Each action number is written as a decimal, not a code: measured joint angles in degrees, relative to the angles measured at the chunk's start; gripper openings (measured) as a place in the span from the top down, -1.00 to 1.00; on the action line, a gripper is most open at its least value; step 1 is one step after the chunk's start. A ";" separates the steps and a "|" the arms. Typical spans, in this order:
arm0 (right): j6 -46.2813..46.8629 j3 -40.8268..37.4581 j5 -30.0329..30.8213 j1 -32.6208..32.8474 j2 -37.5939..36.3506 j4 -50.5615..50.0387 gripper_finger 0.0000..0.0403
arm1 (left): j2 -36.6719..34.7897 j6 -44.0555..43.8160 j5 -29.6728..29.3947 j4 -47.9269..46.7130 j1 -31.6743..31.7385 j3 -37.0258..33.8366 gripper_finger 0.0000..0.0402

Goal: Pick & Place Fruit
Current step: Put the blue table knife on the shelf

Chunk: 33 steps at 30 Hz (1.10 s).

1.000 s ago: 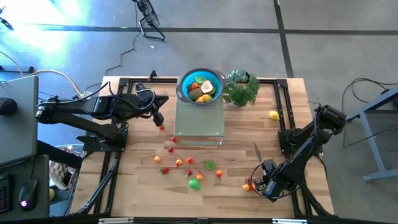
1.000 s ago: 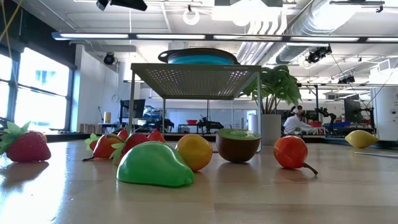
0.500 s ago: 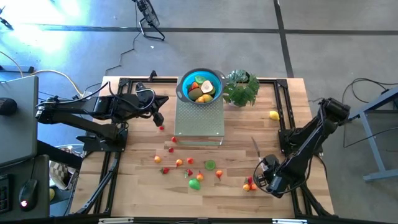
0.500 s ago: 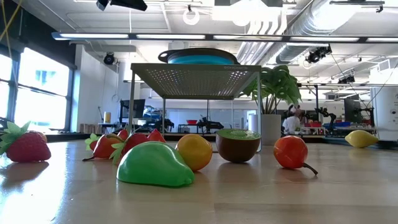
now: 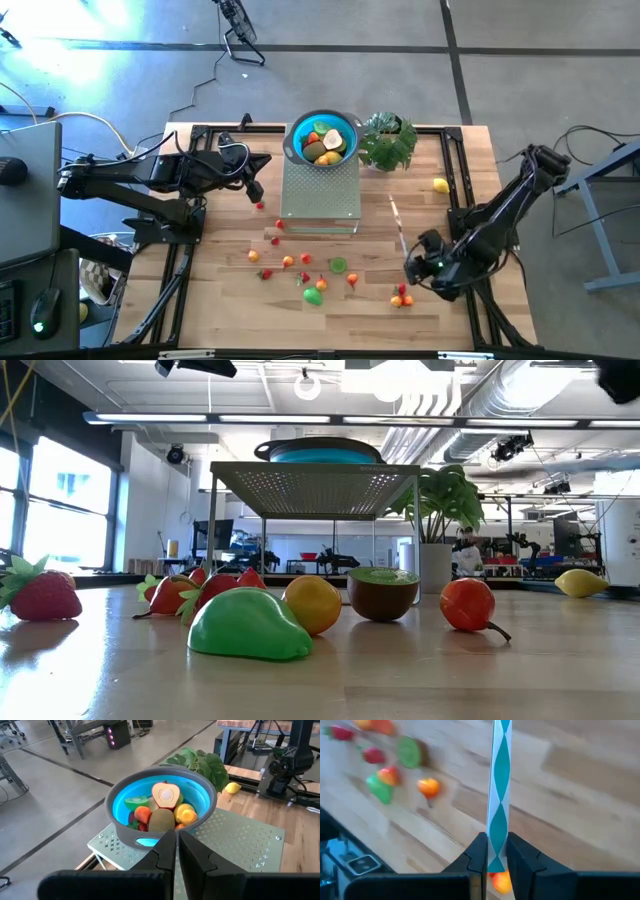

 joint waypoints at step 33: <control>-75.26 22.27 8.13 -41.65 1.18 17.53 0.79 | -0.02 -3.83 0.22 -0.14 0.01 0.00 0.93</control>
